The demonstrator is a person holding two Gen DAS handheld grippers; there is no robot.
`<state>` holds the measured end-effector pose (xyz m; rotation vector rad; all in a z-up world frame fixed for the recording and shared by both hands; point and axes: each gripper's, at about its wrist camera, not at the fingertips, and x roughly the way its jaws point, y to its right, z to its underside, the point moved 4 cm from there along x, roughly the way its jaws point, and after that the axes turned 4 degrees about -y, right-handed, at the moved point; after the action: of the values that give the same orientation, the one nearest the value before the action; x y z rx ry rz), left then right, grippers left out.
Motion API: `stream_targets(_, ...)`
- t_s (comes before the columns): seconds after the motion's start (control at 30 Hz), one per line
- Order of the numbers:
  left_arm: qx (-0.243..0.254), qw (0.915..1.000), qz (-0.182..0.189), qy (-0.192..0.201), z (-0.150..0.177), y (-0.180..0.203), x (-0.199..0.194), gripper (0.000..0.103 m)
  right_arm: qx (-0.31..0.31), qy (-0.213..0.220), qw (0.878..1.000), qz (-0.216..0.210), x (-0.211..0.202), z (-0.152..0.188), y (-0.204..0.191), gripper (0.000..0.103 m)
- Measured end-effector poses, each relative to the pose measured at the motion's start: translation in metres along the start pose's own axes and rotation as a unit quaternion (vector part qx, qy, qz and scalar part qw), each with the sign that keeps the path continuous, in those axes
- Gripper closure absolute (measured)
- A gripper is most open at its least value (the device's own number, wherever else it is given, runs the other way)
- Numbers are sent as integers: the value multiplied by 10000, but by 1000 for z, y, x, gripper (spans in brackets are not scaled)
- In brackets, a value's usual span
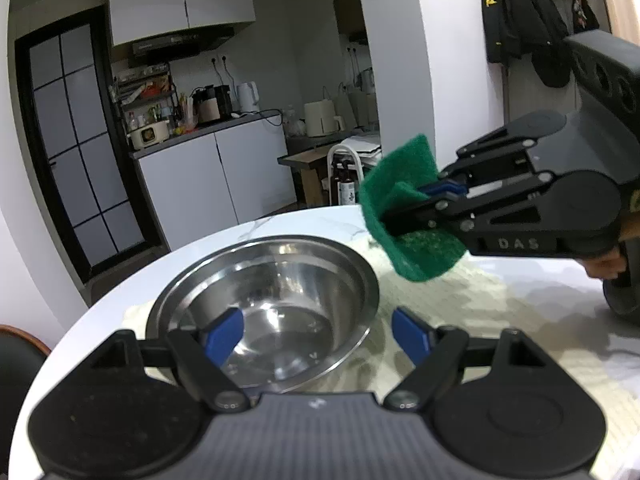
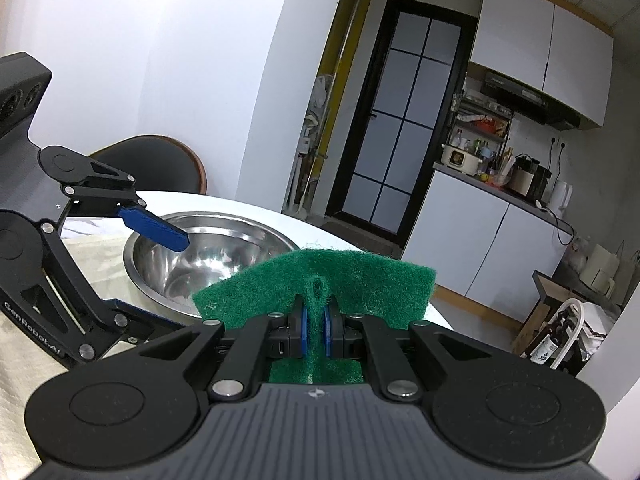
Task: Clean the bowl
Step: 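Close the left gripper on the bowl rim again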
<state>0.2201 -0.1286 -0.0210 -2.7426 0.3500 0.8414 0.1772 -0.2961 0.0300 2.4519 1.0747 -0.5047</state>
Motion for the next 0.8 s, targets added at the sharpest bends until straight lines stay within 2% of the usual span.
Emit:
stream_targets(0.23, 25, 9999, 98, -86, 6, -1, 5, 21, -34, -95, 9999, -78, 10, 4, 2, 95)
stream_targets(0.43, -8, 9997, 156, -163, 8, -4, 9, 31, 4, -150, 9998, -120, 15, 7, 6, 95)
stream_targets(0.5, -12, 9997, 166, -193, 8, -5, 10, 43, 4, -167, 9998, -119, 15, 8, 7, 95)
stream_targets(0.63, -138, 9993, 241, -230, 8, -9, 14, 57, 5, -220, 9997, -119, 17, 10, 8, 95)
stream_targets(0.7, -188, 9990, 335, -250, 7, -9, 14, 73, 8, -256, 9996, -122, 17, 11, 9, 95)
stream_targets(0.8, -277, 9981, 477, -284, 5, -8, 12, 83, 28, -300, 9995, -124, 18, 13, 10, 95)
